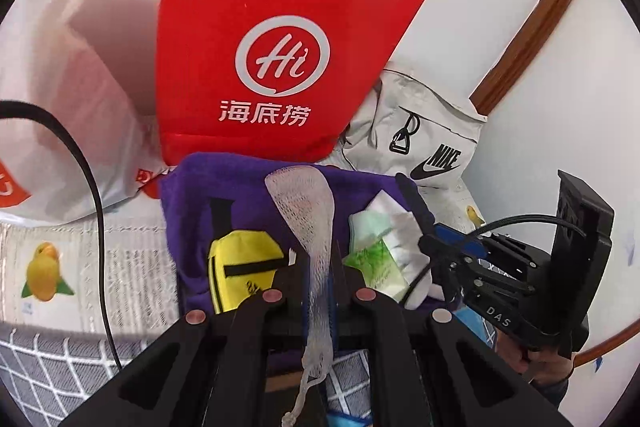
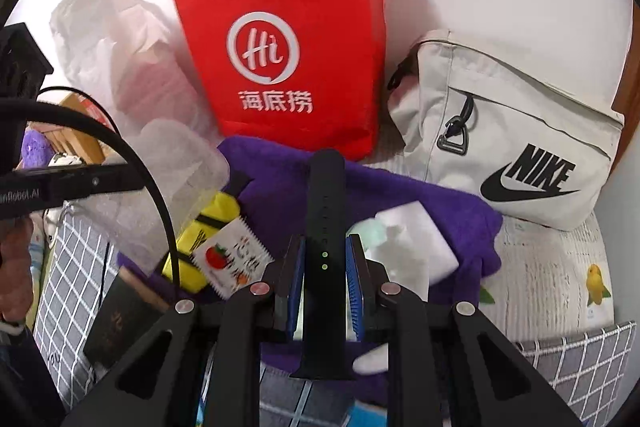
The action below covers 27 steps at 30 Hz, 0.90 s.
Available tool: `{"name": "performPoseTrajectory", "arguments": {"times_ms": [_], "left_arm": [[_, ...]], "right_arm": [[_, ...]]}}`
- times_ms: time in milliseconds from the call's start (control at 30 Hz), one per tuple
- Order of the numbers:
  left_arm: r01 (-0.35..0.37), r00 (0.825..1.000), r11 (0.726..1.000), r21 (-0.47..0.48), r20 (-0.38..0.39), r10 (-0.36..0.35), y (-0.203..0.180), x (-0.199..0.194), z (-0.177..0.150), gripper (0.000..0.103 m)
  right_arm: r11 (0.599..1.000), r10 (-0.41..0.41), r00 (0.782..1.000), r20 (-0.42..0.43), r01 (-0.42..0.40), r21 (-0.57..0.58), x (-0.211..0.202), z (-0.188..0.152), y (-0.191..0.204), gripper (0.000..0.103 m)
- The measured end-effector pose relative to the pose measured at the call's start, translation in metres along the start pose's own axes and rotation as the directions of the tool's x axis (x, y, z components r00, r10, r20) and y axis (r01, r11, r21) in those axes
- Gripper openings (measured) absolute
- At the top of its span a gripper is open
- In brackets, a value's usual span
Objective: Organize soft objects
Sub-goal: 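Carry the black strap and the mesh pouch over the purple towel with both grippers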
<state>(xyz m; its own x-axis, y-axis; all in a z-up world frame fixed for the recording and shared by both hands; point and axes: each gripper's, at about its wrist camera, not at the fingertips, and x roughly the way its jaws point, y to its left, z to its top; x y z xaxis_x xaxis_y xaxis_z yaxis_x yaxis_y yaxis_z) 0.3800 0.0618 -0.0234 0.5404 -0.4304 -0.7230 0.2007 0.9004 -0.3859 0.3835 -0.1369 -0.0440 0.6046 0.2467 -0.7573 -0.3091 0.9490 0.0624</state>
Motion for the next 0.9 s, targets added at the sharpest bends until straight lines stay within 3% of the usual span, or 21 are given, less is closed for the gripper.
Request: {"name": "performPoseTrajectory", "arguments": {"times_ms": [467,900], "left_arm": [[0.020,0.996,0.999,-0.038,-0.081,-0.023,0.013,0.042,-0.002,0.007],[0.027,0.989,0.999,-0.044,-0.142,-0.033,0.007,0.063,-0.003,0.007]], "right_arm": [[0.996,-0.037,0.998,-0.059,0.042,0.083,0.040,0.000,-0.035,0.021],[0.997,-0.032,0.995,-0.097,0.038,0.061,0.059,-0.004,-0.034,0.021]]}}
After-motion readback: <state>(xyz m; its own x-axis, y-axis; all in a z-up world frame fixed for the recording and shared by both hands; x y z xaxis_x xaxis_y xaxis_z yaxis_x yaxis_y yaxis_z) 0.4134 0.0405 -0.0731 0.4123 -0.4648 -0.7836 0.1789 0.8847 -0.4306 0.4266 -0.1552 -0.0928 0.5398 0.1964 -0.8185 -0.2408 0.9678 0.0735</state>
